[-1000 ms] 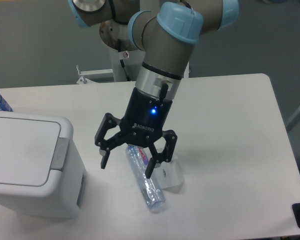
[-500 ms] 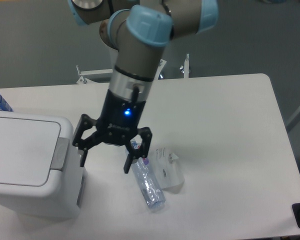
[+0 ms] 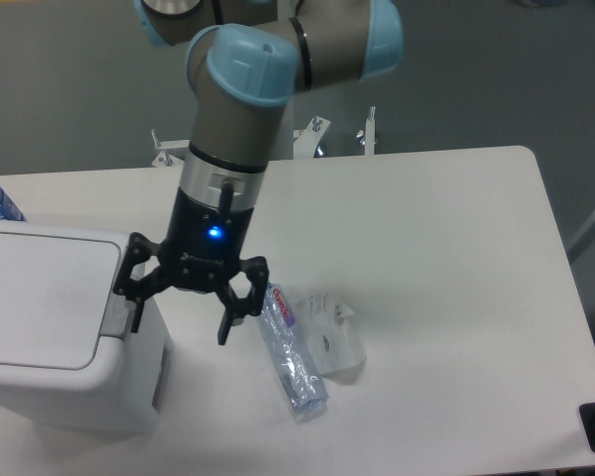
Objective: Open the trash can
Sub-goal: 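Lower the gripper finger onto the bin lid's front edge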
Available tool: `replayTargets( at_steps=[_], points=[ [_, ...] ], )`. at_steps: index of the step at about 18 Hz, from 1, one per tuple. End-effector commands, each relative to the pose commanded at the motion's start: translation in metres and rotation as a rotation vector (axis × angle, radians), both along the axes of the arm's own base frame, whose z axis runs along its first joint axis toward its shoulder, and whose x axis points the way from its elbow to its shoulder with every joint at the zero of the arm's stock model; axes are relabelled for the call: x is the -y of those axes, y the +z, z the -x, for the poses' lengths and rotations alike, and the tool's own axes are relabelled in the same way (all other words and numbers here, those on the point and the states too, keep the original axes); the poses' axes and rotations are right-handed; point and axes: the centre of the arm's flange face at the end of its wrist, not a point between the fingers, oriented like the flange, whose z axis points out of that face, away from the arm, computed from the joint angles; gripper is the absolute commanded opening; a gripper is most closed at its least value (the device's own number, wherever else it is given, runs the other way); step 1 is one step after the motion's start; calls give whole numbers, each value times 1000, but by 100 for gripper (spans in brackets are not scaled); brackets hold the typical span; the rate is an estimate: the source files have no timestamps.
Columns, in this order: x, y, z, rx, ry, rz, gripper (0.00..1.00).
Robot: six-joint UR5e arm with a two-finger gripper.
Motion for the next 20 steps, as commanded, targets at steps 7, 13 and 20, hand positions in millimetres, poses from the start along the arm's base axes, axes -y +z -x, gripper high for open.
replayTargets(
  at_steps=[7, 13, 20],
  points=[
    [7, 2, -5, -6, -1, 2, 100],
    [6, -5, -4, 1, -1, 11, 100],
    [6, -6, -4, 2, -1, 12, 100]
  ],
)
